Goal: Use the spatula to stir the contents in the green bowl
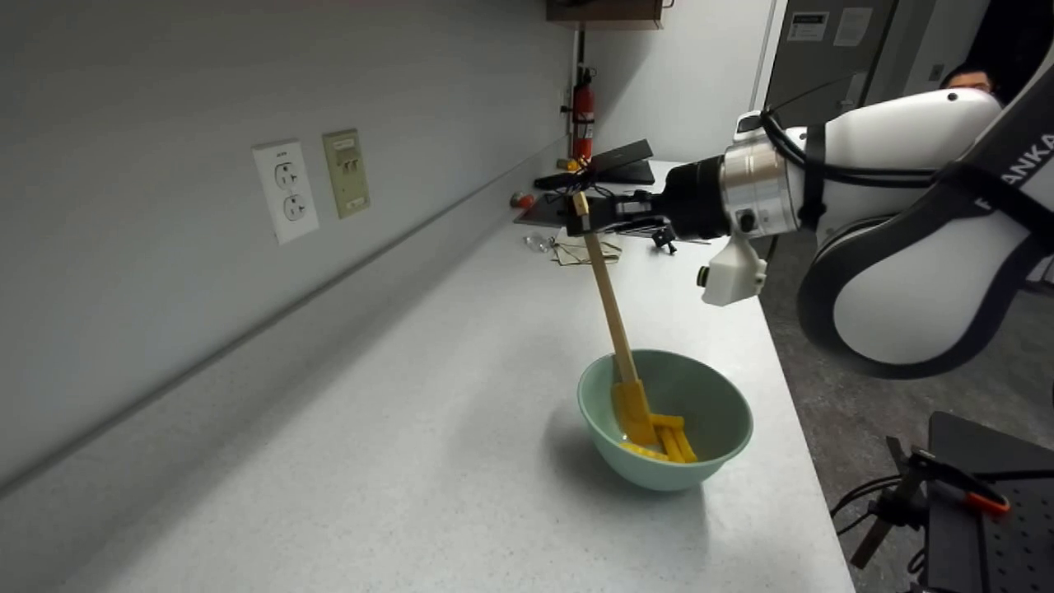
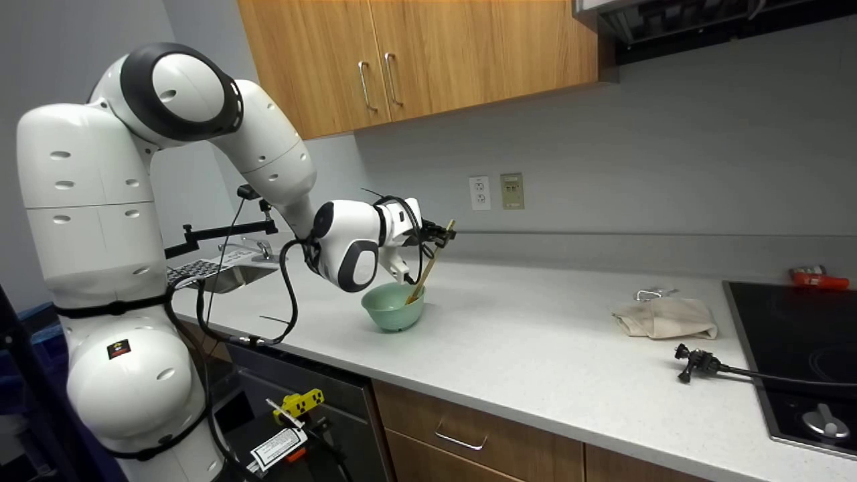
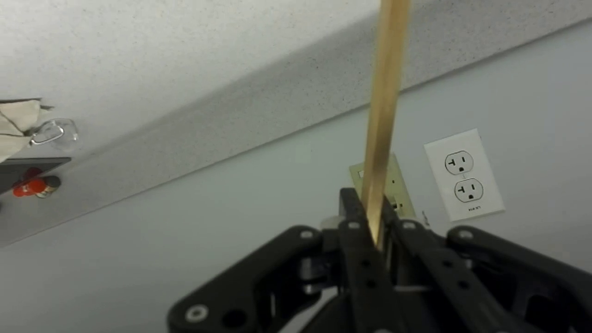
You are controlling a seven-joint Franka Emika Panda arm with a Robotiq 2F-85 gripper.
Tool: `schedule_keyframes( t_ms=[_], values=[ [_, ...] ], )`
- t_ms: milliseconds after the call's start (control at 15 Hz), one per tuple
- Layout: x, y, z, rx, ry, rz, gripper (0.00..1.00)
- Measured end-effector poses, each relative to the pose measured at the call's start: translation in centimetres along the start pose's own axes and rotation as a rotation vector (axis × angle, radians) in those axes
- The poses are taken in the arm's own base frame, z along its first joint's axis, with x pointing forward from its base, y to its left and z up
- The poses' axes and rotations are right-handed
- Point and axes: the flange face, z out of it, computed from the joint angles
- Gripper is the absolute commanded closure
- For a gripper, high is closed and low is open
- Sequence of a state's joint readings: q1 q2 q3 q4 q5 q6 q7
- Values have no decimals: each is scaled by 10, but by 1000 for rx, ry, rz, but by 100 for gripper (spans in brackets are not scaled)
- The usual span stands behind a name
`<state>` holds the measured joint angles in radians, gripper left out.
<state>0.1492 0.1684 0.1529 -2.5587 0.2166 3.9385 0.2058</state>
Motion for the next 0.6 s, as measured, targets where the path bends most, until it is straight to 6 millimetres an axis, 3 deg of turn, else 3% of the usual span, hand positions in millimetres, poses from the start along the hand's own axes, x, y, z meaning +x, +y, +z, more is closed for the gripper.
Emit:
schedule_keyframes(
  t_ms=[600],
  values=[
    [6,-16,3,14,-17,108,98]
  ],
)
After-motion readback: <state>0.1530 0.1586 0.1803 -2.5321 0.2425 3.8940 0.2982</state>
